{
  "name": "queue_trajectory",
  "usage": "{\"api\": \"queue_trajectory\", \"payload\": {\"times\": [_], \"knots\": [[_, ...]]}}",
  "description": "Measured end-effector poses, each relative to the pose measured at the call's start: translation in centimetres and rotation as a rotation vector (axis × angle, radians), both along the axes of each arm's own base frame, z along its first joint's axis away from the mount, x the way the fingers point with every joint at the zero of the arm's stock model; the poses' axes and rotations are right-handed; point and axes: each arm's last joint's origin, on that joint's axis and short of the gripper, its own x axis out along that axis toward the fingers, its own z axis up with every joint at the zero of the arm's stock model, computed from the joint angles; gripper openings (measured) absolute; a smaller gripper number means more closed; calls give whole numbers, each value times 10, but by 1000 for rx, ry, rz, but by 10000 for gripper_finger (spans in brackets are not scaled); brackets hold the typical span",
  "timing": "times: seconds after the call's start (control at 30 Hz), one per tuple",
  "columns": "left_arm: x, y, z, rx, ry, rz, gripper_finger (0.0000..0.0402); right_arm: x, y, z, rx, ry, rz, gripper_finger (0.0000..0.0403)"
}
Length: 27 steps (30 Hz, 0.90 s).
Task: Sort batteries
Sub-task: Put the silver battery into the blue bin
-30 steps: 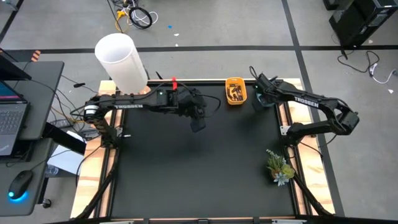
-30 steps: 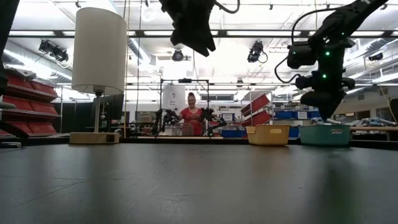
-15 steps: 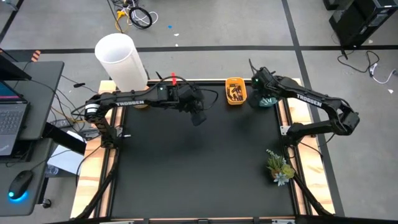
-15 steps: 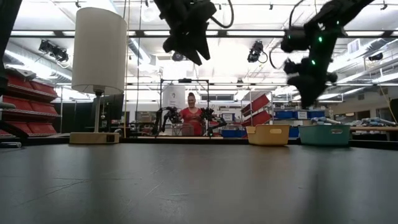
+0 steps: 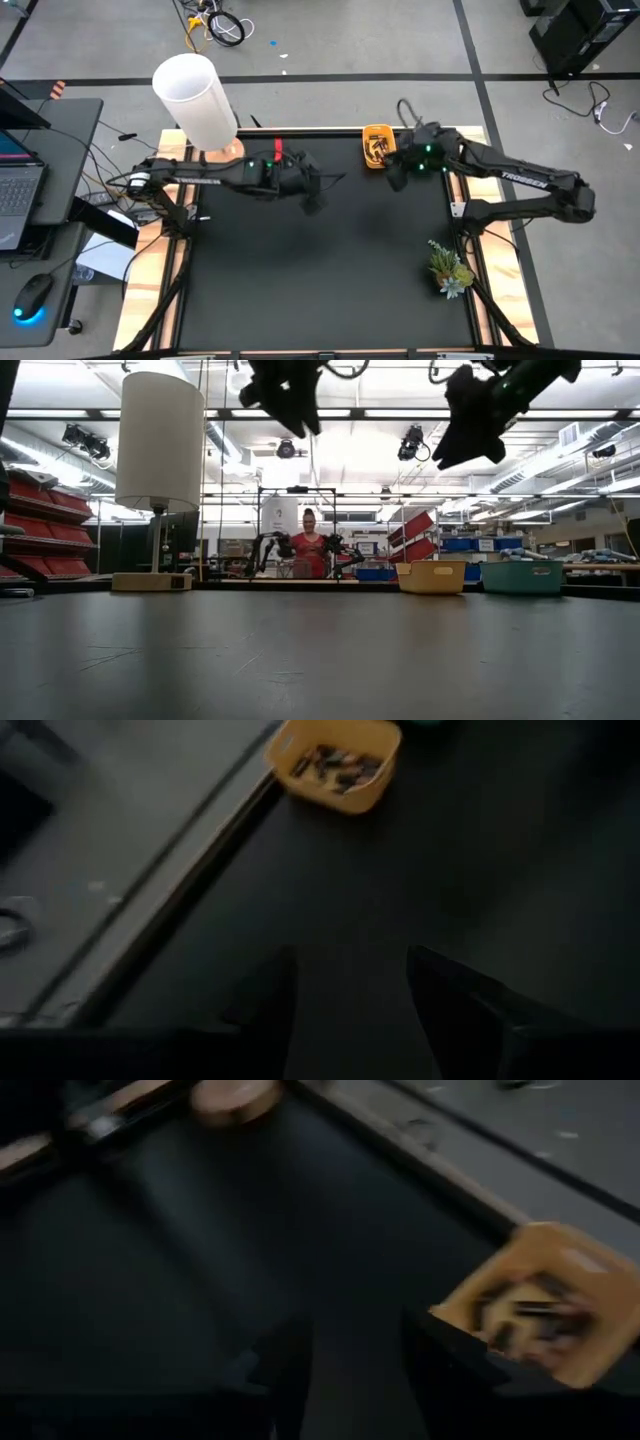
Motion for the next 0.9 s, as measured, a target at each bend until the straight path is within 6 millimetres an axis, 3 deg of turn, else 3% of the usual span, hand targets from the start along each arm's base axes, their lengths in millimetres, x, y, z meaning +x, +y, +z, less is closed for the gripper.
{"api": "queue_trajectory", "payload": {"times": [0.23,0.47,0.67,0.8,0.9], "knots": [[-20,-18,-22,14,176,-6,180,14,39,1,8,-12,199,153],[-65,-22,-40,-218,212,-11,144,24,68,-2,20,1,334,144],[-104,-21,-41,-444,476,-34,138,56,89,-11,23,-57,432,135],[-120,-23,-42,-480,672,-87,138,81,100,-16,7,-153,513,133],[-123,-23,-42,-509,701,-77,138,91,103,-18,24,-202,560,133]]}}
